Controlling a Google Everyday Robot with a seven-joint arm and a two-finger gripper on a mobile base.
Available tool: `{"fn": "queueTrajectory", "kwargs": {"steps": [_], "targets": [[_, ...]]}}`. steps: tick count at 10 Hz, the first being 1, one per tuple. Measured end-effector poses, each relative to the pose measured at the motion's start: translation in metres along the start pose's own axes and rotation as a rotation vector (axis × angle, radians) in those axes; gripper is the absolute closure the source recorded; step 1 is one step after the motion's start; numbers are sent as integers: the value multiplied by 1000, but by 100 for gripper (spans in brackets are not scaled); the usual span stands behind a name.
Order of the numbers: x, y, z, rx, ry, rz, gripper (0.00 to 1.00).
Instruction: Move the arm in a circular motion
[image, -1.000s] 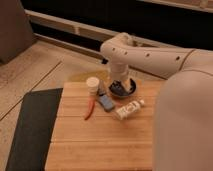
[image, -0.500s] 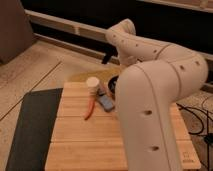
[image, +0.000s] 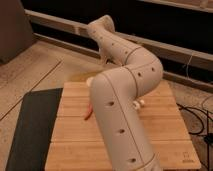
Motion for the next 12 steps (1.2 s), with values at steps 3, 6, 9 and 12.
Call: {"fn": "queueTrajectory", "kwargs": {"steps": [3,6,9,12], "targets": [[33,64,-15,-100,35,-170,35],[98,108,-32,-192,82,-347,35],[148,113,-32,-216,103,-441,35],[169,86,-33,-219,89,-395,35]]}}
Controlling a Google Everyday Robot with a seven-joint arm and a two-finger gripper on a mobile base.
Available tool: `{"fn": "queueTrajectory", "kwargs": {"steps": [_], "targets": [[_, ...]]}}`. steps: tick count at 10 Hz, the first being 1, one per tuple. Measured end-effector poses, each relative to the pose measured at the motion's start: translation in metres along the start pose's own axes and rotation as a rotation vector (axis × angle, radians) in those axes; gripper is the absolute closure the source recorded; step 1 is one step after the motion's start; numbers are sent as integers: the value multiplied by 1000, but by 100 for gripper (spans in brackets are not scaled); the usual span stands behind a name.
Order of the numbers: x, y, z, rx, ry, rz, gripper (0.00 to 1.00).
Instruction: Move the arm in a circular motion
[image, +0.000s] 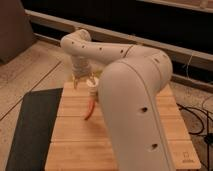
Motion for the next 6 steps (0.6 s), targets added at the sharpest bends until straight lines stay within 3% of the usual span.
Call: {"fn": "queueTrajectory", "kwargs": {"steps": [3,4,5,6], "targets": [[32,-63,-3,44,-21,157,35],[40,-93,-5,62,-30,241,35],[49,-137,-9,87,-42,368,35],[49,-160,-13,97,-54,439,35]]}}
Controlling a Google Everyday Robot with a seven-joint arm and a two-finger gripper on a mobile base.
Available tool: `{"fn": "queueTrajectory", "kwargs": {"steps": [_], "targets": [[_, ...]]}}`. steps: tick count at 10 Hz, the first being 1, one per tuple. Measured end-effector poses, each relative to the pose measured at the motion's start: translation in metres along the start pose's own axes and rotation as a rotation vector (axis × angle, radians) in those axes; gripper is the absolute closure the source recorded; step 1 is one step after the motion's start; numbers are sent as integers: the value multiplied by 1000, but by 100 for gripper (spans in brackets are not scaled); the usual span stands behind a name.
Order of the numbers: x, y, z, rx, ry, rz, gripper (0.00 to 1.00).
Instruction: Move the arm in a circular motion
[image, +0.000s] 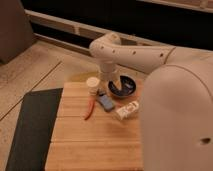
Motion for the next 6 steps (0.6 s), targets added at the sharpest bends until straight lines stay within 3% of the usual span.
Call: {"fn": "queueTrajectory", "kwargs": {"steps": [1,3,5,6], "targets": [[-16,-29,-3,18,-16,97,35],[-54,-65,-13,59,-56,212,35],[-89,-76,-21,96,-89,226,35],[-110,-65,-17,103,-91,178,35]]}}
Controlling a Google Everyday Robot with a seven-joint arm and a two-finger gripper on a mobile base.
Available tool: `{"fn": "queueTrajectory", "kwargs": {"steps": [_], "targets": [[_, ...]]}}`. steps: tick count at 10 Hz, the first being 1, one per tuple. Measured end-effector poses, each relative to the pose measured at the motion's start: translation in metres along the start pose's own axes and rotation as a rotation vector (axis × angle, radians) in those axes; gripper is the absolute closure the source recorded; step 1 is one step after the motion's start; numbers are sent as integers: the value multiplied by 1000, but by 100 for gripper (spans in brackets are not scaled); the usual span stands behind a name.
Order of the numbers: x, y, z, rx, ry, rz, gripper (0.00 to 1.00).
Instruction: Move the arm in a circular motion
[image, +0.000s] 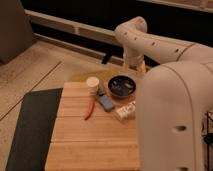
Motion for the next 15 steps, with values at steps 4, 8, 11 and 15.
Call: {"fn": "queueTrajectory", "kwargs": {"steps": [4,8,11,15], "targets": [[-25,80,12,-28,-1,-181,35],[18,178,4,-59,24,-451,35],[90,212,-12,-83,59,-626,35],[170,192,-34,-165,84,-630,35]]}}
